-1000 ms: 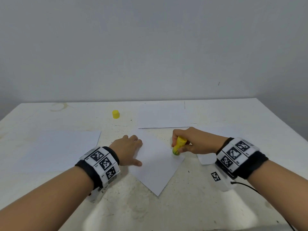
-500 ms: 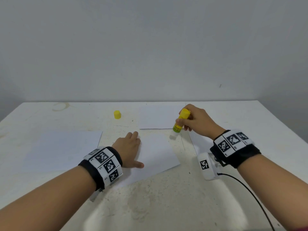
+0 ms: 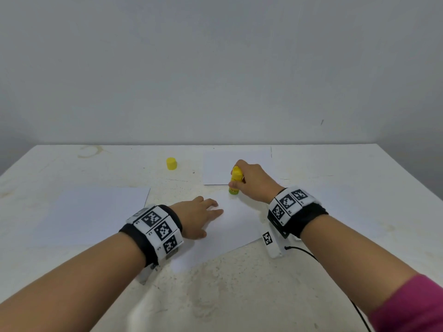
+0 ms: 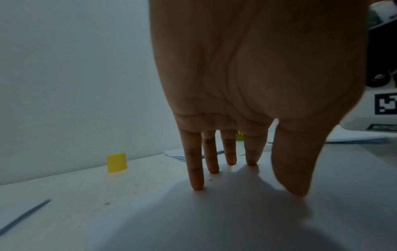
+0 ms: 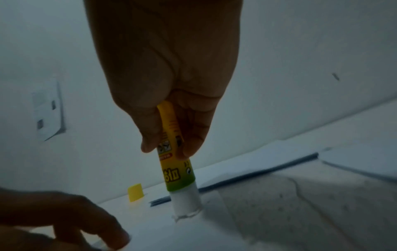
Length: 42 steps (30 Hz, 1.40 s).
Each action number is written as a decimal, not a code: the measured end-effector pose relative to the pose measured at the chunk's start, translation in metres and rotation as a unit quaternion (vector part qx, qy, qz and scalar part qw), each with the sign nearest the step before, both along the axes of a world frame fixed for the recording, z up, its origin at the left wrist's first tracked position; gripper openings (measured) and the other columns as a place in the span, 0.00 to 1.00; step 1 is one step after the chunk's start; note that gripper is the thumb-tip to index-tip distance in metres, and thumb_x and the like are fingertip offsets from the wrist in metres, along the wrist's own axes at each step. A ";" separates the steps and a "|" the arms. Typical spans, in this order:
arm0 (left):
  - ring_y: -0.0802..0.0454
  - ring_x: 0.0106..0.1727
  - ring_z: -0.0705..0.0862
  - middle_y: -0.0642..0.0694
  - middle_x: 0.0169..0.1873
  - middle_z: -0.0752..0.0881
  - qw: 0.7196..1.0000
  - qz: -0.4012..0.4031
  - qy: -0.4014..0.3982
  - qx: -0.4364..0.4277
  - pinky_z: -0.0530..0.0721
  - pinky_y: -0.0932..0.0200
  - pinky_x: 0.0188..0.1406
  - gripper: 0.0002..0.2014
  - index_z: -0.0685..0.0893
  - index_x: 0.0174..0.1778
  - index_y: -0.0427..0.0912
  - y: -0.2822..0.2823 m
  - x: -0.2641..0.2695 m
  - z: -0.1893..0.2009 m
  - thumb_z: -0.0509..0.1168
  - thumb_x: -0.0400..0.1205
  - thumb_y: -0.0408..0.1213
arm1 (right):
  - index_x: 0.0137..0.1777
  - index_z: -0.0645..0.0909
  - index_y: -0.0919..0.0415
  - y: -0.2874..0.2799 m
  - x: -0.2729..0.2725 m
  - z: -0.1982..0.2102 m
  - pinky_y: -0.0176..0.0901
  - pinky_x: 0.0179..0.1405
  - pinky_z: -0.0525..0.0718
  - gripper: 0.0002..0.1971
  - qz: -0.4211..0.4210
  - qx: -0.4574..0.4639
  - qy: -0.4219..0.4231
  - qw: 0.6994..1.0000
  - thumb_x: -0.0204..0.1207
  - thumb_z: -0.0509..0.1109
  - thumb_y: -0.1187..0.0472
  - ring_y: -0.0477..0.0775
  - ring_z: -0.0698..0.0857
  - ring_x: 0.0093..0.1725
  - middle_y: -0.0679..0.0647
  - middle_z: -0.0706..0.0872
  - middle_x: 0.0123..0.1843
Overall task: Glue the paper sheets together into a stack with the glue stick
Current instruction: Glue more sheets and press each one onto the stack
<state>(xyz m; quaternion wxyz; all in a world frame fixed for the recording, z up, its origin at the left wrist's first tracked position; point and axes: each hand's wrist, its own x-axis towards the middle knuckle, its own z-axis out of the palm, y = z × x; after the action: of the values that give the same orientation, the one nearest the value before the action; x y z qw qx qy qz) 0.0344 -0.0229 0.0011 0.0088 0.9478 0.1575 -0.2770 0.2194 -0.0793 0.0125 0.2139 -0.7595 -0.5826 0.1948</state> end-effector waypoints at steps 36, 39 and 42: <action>0.46 0.68 0.70 0.45 0.69 0.72 0.995 -0.015 -0.072 0.066 0.71 0.52 0.63 0.33 0.65 0.79 0.47 -0.011 0.001 0.005 0.62 0.81 0.60 | 0.49 0.79 0.65 -0.025 0.019 0.020 0.45 0.39 0.86 0.09 -0.074 0.126 0.173 0.974 0.74 0.75 0.64 0.53 0.85 0.33 0.55 0.85 0.39; 0.44 0.71 0.67 0.43 0.70 0.70 0.992 0.015 -0.089 0.086 0.71 0.51 0.64 0.36 0.68 0.75 0.45 -0.014 -0.002 0.002 0.60 0.78 0.66 | 0.50 0.79 0.62 -0.010 0.010 0.014 0.48 0.47 0.87 0.10 -0.066 0.117 0.160 0.978 0.74 0.76 0.62 0.55 0.84 0.41 0.52 0.83 0.42; 0.40 0.81 0.56 0.40 0.76 0.65 0.993 0.049 -0.083 0.066 0.68 0.46 0.73 0.39 0.64 0.77 0.42 -0.016 -0.005 -0.005 0.59 0.79 0.66 | 0.53 0.78 0.62 0.003 -0.001 0.008 0.42 0.46 0.84 0.11 -0.044 0.104 0.148 0.983 0.74 0.75 0.61 0.50 0.81 0.41 0.45 0.79 0.40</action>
<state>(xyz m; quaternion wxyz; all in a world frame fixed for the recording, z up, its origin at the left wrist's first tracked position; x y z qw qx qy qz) 0.0293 -0.0388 -0.0042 -0.0270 0.9572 0.2207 -0.1854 0.2185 -0.0761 0.0201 0.3841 -0.7209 -0.5276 0.2331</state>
